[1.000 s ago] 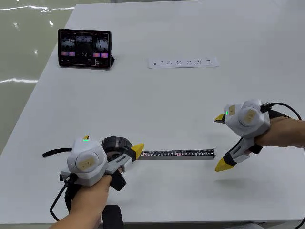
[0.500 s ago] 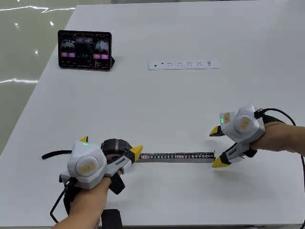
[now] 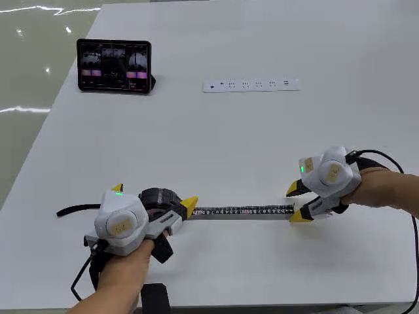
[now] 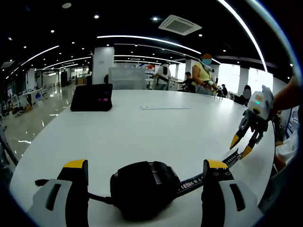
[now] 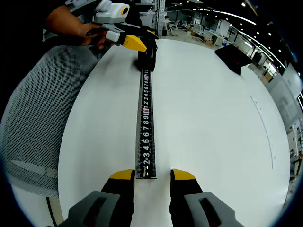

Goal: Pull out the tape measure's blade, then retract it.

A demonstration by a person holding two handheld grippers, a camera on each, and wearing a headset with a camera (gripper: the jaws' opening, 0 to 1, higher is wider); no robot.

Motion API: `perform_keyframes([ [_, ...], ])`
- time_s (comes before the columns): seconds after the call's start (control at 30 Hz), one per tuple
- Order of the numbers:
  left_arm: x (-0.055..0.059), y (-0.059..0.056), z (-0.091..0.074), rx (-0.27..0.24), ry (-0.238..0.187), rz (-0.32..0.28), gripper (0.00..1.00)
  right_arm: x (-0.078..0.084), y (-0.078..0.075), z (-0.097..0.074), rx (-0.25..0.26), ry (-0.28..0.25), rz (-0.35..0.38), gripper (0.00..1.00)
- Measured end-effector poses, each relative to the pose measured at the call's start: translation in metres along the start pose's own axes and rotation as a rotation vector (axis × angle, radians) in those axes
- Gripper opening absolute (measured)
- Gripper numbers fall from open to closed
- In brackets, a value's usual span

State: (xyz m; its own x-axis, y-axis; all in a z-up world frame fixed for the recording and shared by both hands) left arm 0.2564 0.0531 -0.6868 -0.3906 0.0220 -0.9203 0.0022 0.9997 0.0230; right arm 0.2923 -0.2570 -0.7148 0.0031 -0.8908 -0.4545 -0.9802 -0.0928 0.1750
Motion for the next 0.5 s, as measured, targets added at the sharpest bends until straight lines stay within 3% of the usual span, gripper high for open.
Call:
perform_keyframes([
  [0.5, -0.0009, -0.0014, -0.0009, -0.007, -0.006, -0.006, 0.99, 0.0009, 0.0050, 0.0046, -0.020, 0.023, 0.006, 0.12],
])
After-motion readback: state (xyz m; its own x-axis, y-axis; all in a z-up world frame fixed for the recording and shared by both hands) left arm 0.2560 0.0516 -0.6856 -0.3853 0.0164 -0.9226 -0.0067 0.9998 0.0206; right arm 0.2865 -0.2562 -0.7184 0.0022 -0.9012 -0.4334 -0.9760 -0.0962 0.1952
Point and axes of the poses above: the centre of the closed fingertips' face, and the gripper's own axes: z roughly forward along the fingers, y roughly to its left, x roughly out of its underside, the point moved 7 cm from there along -z, roughly backward along the fingers, and after that the axes turned 13 degrees about -x, right-handed, at the moved point
